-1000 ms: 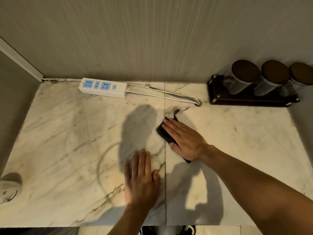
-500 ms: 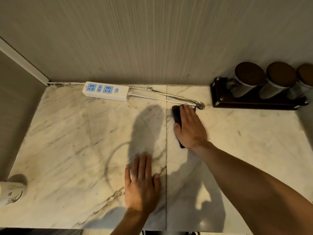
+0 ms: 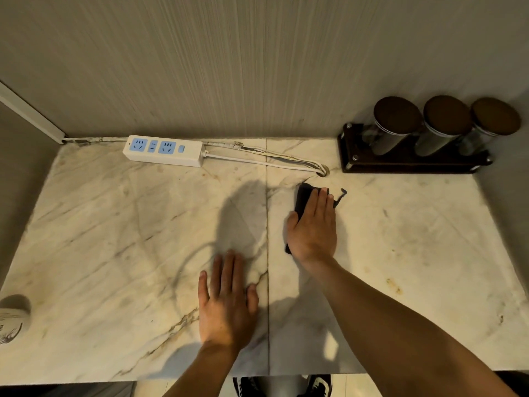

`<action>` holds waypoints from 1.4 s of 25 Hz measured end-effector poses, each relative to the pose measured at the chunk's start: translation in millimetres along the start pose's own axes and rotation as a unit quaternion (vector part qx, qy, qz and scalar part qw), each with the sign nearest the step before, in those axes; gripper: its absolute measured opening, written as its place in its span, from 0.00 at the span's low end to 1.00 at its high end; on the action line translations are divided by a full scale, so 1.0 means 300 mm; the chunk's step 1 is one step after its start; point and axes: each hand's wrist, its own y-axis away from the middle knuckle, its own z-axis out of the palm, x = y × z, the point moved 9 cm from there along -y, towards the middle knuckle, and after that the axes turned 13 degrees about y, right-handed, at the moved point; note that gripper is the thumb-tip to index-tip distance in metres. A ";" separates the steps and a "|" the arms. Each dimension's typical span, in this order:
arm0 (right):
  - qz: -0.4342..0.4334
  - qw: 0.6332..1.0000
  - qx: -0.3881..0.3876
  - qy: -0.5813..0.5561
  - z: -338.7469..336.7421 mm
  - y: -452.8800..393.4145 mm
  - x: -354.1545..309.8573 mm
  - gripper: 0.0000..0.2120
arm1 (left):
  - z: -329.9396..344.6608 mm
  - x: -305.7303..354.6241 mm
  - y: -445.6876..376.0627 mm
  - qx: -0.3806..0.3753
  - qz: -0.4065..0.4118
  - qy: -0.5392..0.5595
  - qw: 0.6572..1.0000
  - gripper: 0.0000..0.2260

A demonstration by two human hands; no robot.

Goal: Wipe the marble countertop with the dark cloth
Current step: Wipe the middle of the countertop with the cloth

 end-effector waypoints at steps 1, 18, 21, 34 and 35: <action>0.005 1.000 0.000 -0.001 -0.002 0.018 0.008 0.33 | 0.001 -0.001 0.000 -0.001 0.000 0.000 1.000 0.27; 0.059 0.998 0.026 -0.013 0.011 0.395 0.124 0.34 | 0.006 -0.001 0.011 -0.011 0.008 -0.015 1.000 0.29; 0.053 0.998 0.025 -0.013 0.018 0.461 0.137 0.34 | 0.005 0.002 0.016 -0.008 0.016 -0.005 1.000 0.29; -0.171 0.985 0.011 0.032 0.038 0.617 0.205 0.32 | -0.016 0.038 0.007 0.003 0.014 0.065 0.998 0.27; -0.214 0.976 0.010 0.038 0.033 0.620 0.212 0.32 | -0.014 0.060 0.013 0.008 0.016 0.070 0.997 0.26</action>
